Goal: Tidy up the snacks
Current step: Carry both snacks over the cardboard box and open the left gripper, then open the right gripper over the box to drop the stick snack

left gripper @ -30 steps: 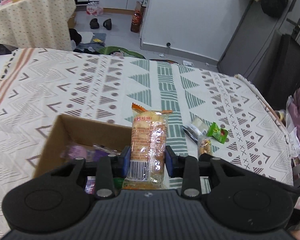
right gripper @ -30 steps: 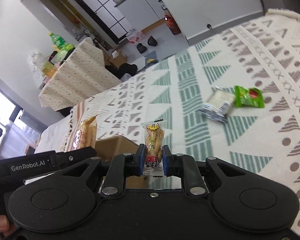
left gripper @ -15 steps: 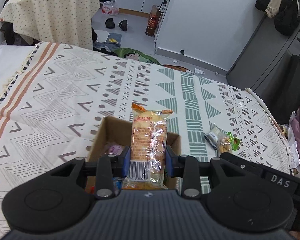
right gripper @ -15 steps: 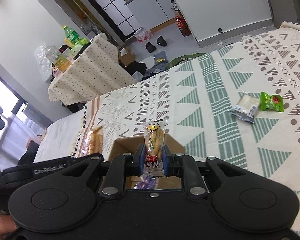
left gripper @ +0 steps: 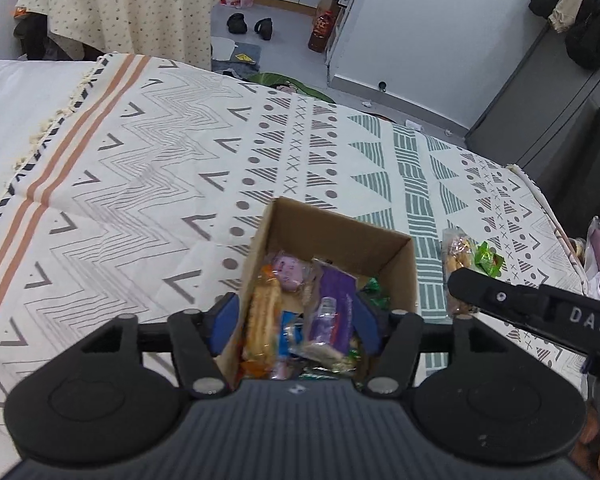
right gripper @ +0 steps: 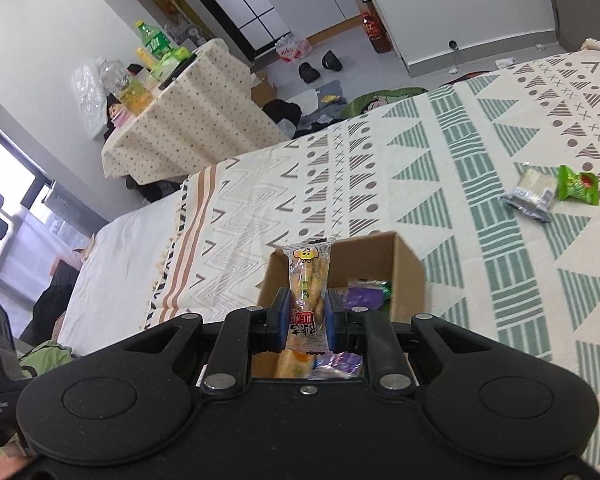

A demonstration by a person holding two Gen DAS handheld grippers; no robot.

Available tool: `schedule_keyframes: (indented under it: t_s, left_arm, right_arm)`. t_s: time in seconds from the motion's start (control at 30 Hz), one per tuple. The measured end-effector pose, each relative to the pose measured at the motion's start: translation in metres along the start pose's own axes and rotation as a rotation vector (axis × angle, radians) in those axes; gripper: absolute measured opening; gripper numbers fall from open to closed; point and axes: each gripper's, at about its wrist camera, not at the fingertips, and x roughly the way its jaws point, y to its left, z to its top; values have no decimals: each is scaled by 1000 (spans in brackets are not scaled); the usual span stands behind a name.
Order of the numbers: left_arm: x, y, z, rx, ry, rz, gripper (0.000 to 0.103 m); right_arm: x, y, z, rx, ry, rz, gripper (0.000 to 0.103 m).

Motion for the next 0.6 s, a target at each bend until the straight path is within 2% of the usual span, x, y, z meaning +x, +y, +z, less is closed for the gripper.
schedule_keyframes:
  t_s: [0.13, 0.23, 0.27, 0.3, 0.43, 0.6]
  left_arm:
    - [-10, 16, 1, -25, -19, -4, 77]
    - [-15, 26, 3, -45, -23, -5, 80]
    - [-16, 29, 3, -48, -23, -3, 80]
    - [-17, 32, 4, -51, -23, 3, 81]
    - [-22, 40, 5, -60, -22, 20, 84]
    - [-32, 36, 6, -59, -27, 12, 92]
  right_arm:
    - [8, 17, -3, -9, 12, -2, 19]
    - [15, 24, -3, 5, 19, 22, 29]
    - [17, 26, -2, 13, 26, 26, 38]
    - [17, 26, -1, 19, 26, 27, 41]
    - [10, 24, 3, 32, 18, -7, 42]
    - [-15, 8, 6, 20, -14, -51, 59]
